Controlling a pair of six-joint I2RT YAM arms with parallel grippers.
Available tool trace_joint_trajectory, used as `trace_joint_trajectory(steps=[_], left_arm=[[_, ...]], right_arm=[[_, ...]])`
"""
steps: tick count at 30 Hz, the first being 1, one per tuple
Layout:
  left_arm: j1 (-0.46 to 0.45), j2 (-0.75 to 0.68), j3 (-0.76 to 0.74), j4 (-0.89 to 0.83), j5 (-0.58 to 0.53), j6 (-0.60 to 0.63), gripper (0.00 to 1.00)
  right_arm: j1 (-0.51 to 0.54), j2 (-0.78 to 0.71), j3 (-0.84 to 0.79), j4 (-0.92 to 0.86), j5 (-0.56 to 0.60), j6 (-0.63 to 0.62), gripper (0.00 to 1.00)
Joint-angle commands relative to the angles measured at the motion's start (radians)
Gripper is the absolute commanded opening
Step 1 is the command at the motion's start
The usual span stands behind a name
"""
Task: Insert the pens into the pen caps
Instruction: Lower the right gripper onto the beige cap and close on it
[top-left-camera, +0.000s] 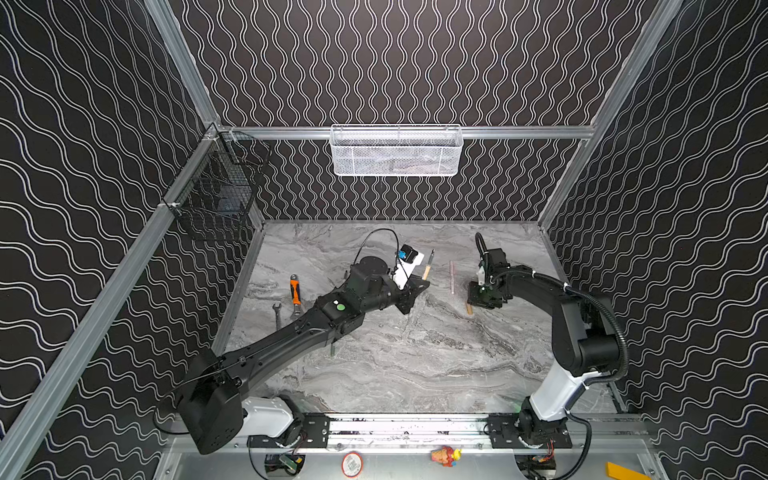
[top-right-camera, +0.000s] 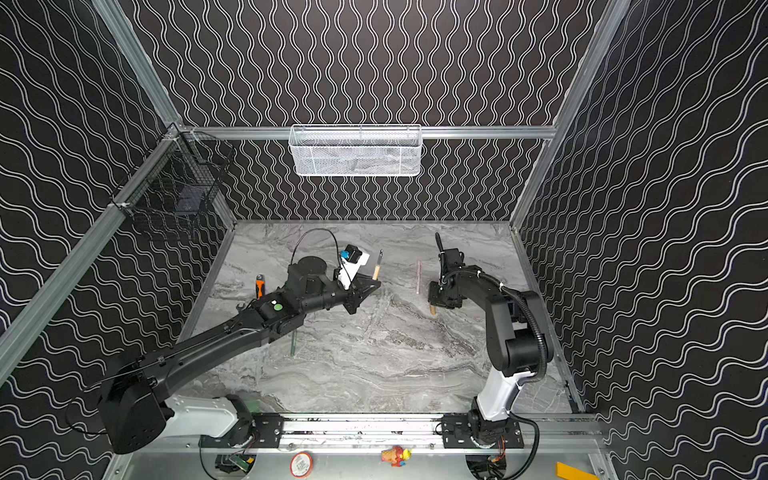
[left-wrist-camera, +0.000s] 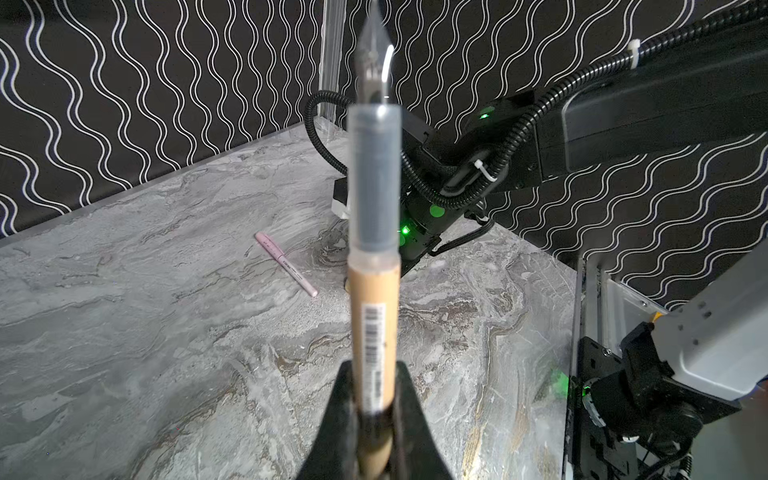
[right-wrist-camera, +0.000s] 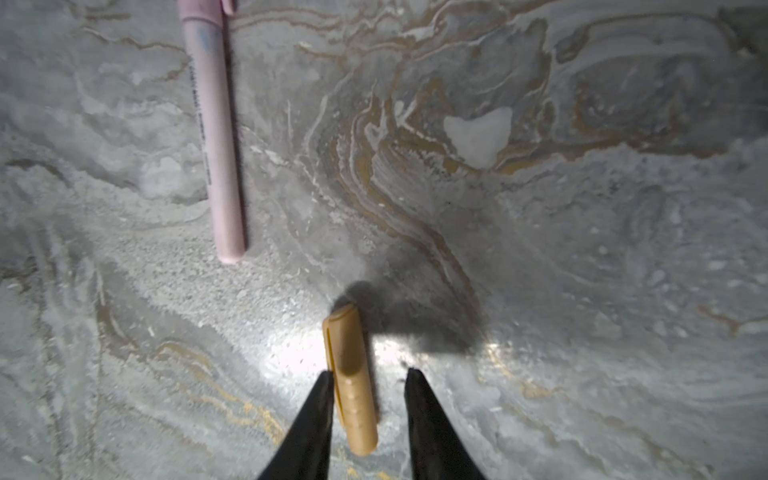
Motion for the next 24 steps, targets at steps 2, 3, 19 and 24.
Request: trace_joint_trajectory(steps=[2, 3, 19, 24], left_arm=[[0.001, 0.005, 0.01, 0.028, 0.012, 0.003, 0.0], [-0.001, 0.005, 0.01, 0.028, 0.011, 0.004, 0.0], [-0.001, 0.003, 0.01, 0.031, 0.018, 0.0, 0.0], [-0.001, 0.005, 0.01, 0.033, 0.019, -0.001, 0.0]], right_arm=[[0.012, 0.019, 0.016, -0.028, 0.033, -0.013, 0.32], [0.015, 0.022, 0.019, -0.03, 0.036, -0.013, 0.32], [0.041, 0.037, 0.019, -0.044, 0.066, -0.005, 0.27], [0.045, 0.041, 0.017, -0.042, 0.068, -0.004, 0.27]])
